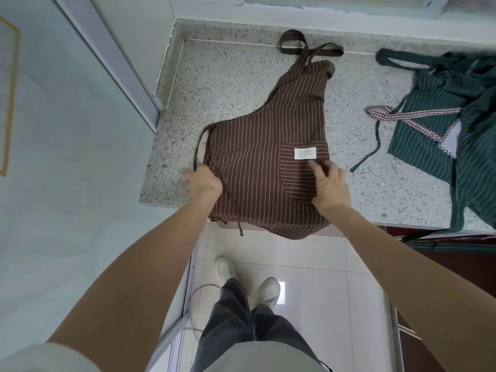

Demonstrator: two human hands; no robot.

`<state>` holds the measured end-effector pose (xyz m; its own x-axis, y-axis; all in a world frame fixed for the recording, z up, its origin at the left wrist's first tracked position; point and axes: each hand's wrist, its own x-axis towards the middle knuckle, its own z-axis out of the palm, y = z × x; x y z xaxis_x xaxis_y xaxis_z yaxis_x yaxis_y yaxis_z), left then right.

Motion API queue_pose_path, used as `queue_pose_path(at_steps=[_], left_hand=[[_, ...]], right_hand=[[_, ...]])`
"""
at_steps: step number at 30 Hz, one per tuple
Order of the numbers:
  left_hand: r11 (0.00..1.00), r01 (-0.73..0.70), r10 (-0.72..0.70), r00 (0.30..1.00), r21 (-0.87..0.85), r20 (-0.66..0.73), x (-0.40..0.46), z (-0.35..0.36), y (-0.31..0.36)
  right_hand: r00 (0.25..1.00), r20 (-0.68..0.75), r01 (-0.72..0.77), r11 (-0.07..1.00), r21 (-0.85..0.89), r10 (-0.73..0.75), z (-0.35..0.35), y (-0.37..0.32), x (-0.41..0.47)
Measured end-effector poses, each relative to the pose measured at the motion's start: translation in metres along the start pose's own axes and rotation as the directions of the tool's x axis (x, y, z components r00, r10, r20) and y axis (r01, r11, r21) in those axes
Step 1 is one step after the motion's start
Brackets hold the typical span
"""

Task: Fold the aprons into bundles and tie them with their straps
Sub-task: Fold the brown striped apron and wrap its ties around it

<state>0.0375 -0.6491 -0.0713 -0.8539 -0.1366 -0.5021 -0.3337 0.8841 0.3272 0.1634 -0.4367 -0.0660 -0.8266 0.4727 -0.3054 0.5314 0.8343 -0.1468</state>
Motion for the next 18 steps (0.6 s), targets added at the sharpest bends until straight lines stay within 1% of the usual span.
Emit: queue_pose_path(at_steps=[1, 2, 3, 5, 7, 8, 11, 13, 15, 17, 18], left_hand=[[1.0, -0.008, 0.009, 1.0, -0.022, 0.019, 0.004, -0.001, 0.0], [0.998, -0.013, 0.015, 0.999, -0.064, 0.032, 0.008, -0.003, 0.0], [0.994, -0.022, 0.027, 0.999, -0.111, 0.044, 0.011, -0.006, 0.0], [0.981, -0.091, 0.102, 0.993, -0.173, 0.055, 0.018, -0.009, 0.001], [0.964, -0.158, 0.166, 0.986, -0.216, 0.02, 0.021, -0.011, 0.001], [0.956, -0.172, 0.176, 0.984, -0.238, -0.003, 0.023, -0.012, 0.0], [0.938, -0.151, 0.144, 0.989, -0.311, -0.045, 0.026, -0.013, -0.004], [0.928, -0.102, 0.095, 0.995, -0.359, -0.037, 0.027, -0.015, -0.005], [0.926, -0.096, 0.098, 0.995, -0.364, -0.013, 0.029, -0.017, -0.004], [0.918, -0.121, 0.138, 0.99, -0.378, 0.017, 0.033, -0.018, -0.004], [0.907, -0.13, 0.157, 0.987, -0.4, 0.034, 0.035, -0.019, -0.003]], right_hand=[[0.995, 0.059, 0.074, 0.997, 0.035, -0.076, -0.001, -0.004, 0.003], [0.986, 0.122, 0.103, 0.991, 0.084, -0.112, -0.002, -0.009, 0.006], [0.977, 0.174, 0.098, 0.987, 0.127, -0.12, -0.002, -0.013, 0.009], [0.961, 0.26, 0.051, 0.986, 0.159, -0.092, -0.001, -0.019, 0.014], [0.943, 0.326, 0.035, 0.992, 0.119, -0.073, 0.004, -0.022, 0.016], [0.935, 0.348, 0.039, 0.995, 0.092, -0.068, 0.006, -0.022, 0.016], [0.924, 0.377, 0.045, 0.996, 0.073, -0.069, 0.01, -0.019, 0.017], [0.915, 0.4, 0.031, 0.998, 0.057, -0.051, 0.009, -0.017, 0.017], [0.91, 0.413, 0.018, 1.0, 0.025, -0.027, 0.008, -0.017, 0.018], [0.935, 0.355, -0.016, 0.997, 0.072, -0.01, 0.008, -0.018, 0.02], [0.959, 0.284, -0.057, 0.989, 0.137, 0.016, 0.007, -0.019, 0.022]])
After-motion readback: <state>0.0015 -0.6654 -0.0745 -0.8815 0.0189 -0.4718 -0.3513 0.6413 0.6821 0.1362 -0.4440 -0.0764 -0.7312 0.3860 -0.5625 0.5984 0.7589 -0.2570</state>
